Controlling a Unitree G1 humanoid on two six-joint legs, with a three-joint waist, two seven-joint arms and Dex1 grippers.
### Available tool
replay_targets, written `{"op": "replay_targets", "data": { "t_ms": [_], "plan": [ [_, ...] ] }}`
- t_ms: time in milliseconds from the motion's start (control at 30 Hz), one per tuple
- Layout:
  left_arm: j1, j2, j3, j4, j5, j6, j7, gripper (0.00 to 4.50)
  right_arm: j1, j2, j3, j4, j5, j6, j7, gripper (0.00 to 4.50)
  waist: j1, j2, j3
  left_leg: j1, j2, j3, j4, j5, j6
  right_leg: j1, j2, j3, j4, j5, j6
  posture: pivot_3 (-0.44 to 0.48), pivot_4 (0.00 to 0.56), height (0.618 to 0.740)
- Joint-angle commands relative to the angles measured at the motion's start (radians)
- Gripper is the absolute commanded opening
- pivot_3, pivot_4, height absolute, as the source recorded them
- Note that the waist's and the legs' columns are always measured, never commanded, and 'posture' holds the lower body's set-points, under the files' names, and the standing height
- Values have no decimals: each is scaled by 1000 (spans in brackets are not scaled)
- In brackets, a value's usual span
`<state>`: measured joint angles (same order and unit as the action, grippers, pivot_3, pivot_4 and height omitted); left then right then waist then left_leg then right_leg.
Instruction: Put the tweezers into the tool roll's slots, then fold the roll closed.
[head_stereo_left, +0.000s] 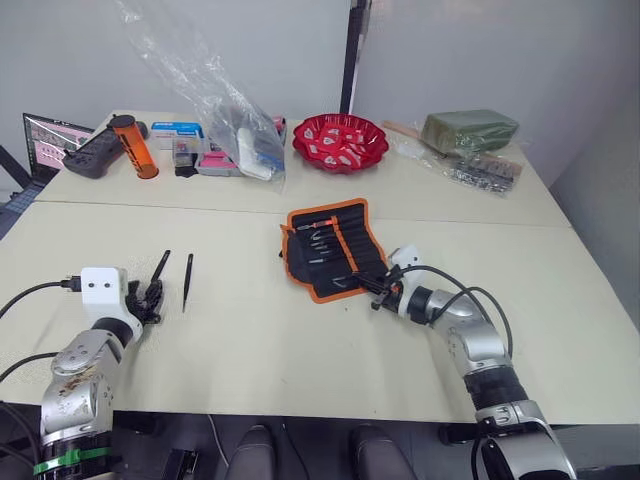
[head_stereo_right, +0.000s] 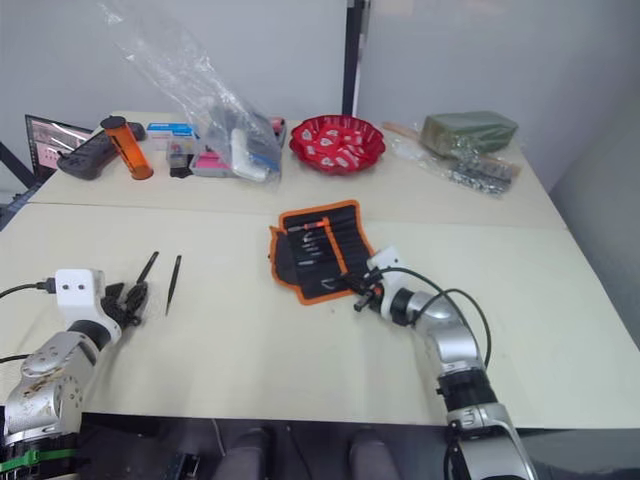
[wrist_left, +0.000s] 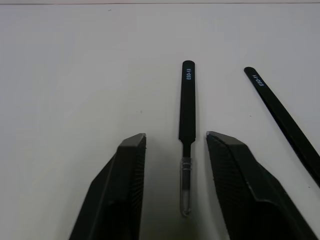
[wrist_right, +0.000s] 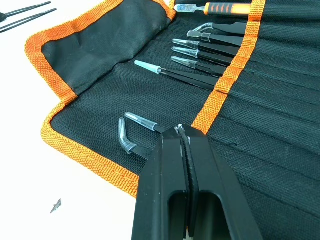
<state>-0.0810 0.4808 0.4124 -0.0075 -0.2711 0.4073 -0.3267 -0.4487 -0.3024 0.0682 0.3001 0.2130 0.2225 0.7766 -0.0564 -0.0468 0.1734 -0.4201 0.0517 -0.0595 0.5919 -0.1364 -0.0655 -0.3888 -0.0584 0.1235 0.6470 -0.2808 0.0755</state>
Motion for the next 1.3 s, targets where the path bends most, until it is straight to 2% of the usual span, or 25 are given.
{"op": "replay_targets", "data": {
  "t_ms": [33,100,333,433,567,700,967,1133,1300],
  "plan": [
    [-8,12,-6,5,17,-10,12,601,10,-19,-12,-15,-5,9,-11,0,0,0,0,0,0,0,0,0,0,0,0,0,0,0,1,0,150,740],
    [-13,13,-1,9,17,-11,21,20,10,-21,-11,-17,-9,2,-12,0,1,0,0,0,0,0,0,0,0,0,0,0,0,0,1,0,150,740],
    [-11,5,35,-38,3,-29,64,20,8,-31,-11,-23,-8,5,-8,0,1,0,0,0,0,0,0,0,0,0,0,0,0,0,1,0,150,740],
    [-29,14,57,-92,-11,-86,62,20,5,-35,-11,-19,-8,6,-6,0,3,0,0,-1,0,0,0,0,0,-1,0,0,0,0,1,0,150,740],
    [-67,45,44,-175,-42,-103,11,20,5,-36,-9,-15,-8,6,-8,0,10,0,0,-2,0,0,0,0,0,-1,0,0,0,0,1,0,150,740],
    [-129,70,-6,-237,-121,-23,-66,20,15,-27,-6,-24,-7,10,-19,0,10,0,0,-1,0,0,0,0,0,-1,0,0,-1,0,1,0,150,740],
    [-280,189,-191,-256,-170,91,-283,20,55,-9,-5,-57,-7,16,-59,0,8,1,1,-2,0,0,0,0,0,-1,0,0,-1,-1,2,0,150,740],
    [-436,297,-406,-162,-119,106,-524,20,83,12,-6,-81,-7,12,-96,0,9,1,1,-2,0,-1,0,0,0,-1,1,0,-1,-1,2,0,150,740],
    [-552,321,-582,-35,-21,69,-686,20,106,24,-2,-101,-10,18,-121,0,4,2,2,-2,0,-1,-1,0,0,-2,1,0,-1,-1,2,0,150,740]
  ]
}}
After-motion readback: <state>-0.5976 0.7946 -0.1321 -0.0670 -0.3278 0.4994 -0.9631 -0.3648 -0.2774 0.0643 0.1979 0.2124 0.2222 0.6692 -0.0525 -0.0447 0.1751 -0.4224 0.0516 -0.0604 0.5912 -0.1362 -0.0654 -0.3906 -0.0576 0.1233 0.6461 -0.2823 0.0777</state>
